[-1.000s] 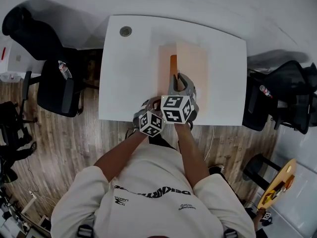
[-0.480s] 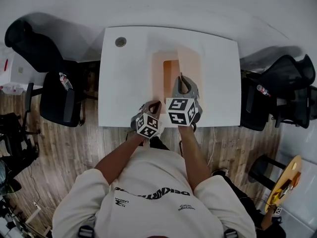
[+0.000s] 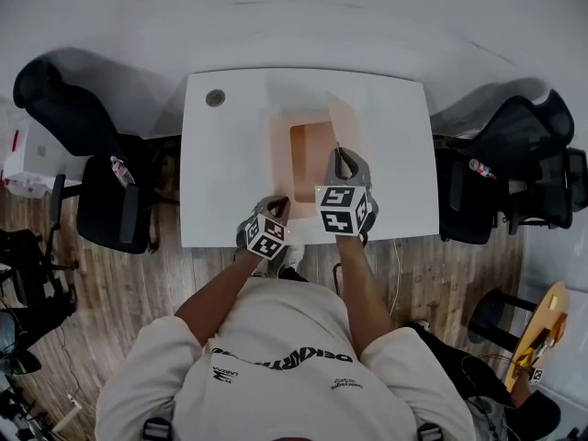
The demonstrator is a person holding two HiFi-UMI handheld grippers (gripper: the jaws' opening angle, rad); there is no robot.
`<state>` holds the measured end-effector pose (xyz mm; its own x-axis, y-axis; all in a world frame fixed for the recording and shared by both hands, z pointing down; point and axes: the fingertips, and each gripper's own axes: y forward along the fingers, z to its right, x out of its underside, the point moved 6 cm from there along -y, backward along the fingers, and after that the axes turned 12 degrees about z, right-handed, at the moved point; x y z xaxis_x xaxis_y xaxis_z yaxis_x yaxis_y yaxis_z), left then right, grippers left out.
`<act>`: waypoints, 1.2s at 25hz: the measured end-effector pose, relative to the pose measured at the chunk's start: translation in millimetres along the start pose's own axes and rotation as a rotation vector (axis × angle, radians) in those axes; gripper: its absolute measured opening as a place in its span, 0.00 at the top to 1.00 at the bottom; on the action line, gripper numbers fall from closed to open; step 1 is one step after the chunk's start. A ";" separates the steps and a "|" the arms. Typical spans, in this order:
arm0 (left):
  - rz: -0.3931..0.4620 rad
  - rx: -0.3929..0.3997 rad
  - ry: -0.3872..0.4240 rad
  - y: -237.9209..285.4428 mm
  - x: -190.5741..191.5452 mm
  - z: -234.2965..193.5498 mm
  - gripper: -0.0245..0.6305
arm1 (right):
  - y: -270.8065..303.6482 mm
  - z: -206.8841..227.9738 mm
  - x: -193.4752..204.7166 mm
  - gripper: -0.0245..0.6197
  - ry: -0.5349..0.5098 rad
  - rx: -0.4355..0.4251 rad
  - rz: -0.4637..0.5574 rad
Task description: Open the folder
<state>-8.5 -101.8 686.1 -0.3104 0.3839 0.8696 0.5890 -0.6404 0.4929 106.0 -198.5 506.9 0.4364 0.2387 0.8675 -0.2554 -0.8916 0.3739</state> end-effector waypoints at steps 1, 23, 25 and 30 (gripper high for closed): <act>-0.001 0.000 0.001 0.0 0.1 0.2 0.98 | -1.7 4.2 0.4 0.93 0.009 0.003 0.003; -0.044 0.035 0.022 -0.3 0.7 0.4 0.97 | -25.3 80.7 23.1 0.95 0.114 0.066 0.028; -0.045 0.038 0.021 -0.2 0.9 -0.5 0.97 | -25.4 83.4 26.1 0.95 0.117 0.072 0.022; -0.043 0.048 0.015 0.2 -0.3 -2.1 0.96 | -23.9 93.3 29.7 0.95 0.082 0.083 0.006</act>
<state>-9.8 -103.4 686.1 -0.3473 0.3996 0.8483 0.6102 -0.5906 0.5281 205.6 -205.9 493.1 0.3620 0.2612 0.8948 -0.1835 -0.9212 0.3431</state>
